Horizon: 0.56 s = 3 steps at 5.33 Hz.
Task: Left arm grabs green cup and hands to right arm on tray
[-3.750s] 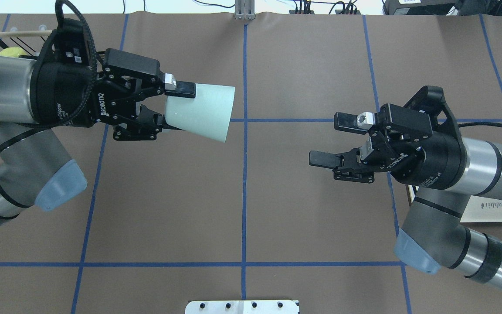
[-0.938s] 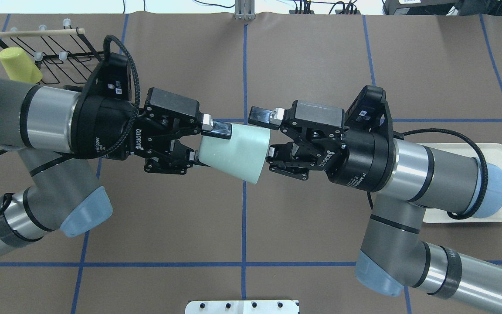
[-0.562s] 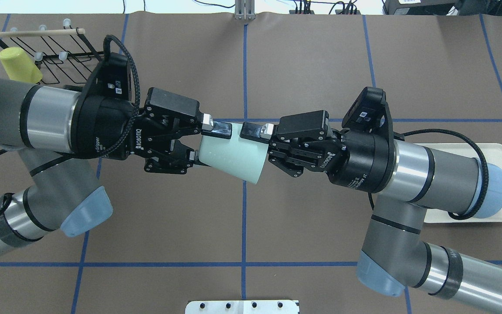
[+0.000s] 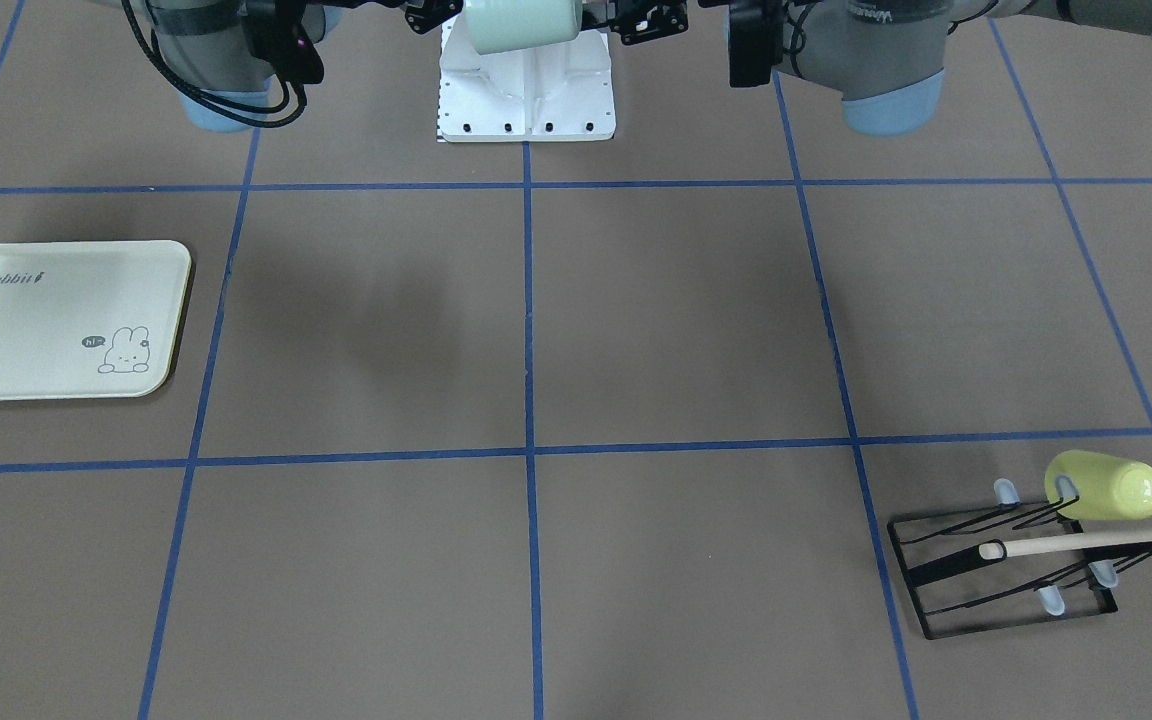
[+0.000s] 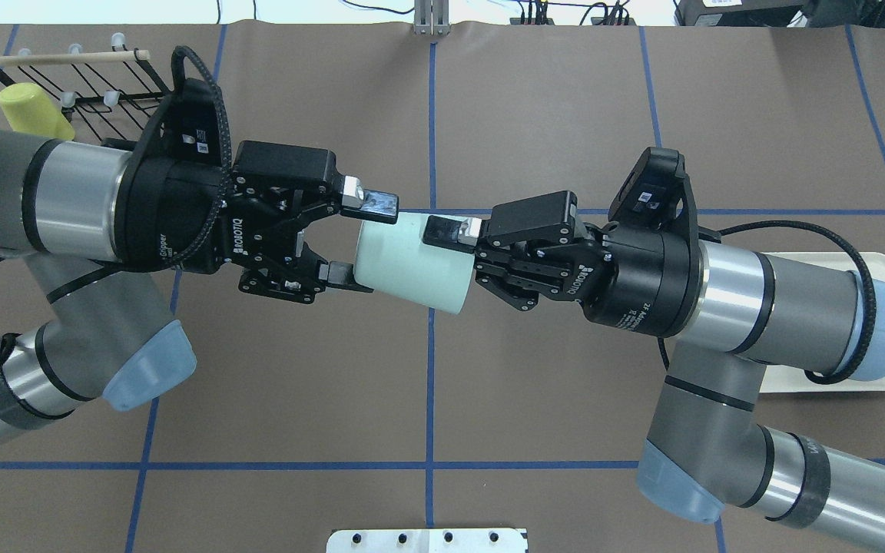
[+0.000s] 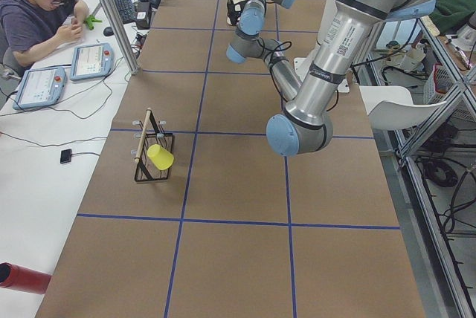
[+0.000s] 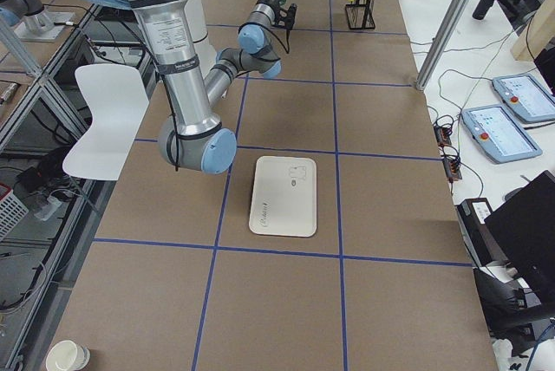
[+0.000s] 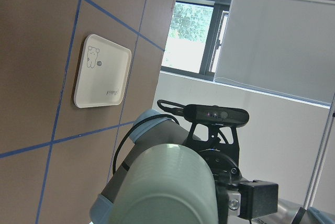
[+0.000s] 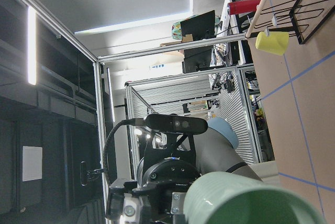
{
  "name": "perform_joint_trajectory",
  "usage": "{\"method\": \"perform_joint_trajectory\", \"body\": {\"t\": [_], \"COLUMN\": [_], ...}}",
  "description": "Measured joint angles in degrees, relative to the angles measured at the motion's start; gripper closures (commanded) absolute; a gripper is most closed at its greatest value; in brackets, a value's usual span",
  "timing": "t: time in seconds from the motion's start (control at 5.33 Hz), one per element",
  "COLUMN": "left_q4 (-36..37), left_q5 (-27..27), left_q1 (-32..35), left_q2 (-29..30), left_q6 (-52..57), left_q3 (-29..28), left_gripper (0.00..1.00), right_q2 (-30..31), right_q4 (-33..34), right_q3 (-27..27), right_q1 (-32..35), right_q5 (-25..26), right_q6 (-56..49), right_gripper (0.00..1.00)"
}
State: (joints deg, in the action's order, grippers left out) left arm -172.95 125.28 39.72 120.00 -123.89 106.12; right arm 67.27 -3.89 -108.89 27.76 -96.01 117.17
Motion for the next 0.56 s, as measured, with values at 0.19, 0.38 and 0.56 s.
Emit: {"method": "perform_joint_trajectory", "body": {"t": [0.19, 0.38, 0.56], "left_q4": [0.1, 0.1, 0.2], "left_q5": [0.6, 1.4, 1.6], "left_q1": [0.1, 0.4, 0.7], "left_q2": [-0.8, -2.1, -2.9], "left_q6": [1.5, 3.7, 4.9], "left_q3": [-0.5, -0.8, -1.0], "left_gripper": [0.00, 0.00, 0.00], "right_q2": [0.9, 1.5, 1.6], "right_q4": [0.8, 3.9, 10.7], "right_q3": [-0.3, -0.4, -0.4], "right_q1": [1.7, 4.4, 8.7], "right_q5": [-1.7, -4.6, -9.6], "right_q6": [0.1, 0.2, 0.3], "right_gripper": [1.00, 1.00, 1.00]}}
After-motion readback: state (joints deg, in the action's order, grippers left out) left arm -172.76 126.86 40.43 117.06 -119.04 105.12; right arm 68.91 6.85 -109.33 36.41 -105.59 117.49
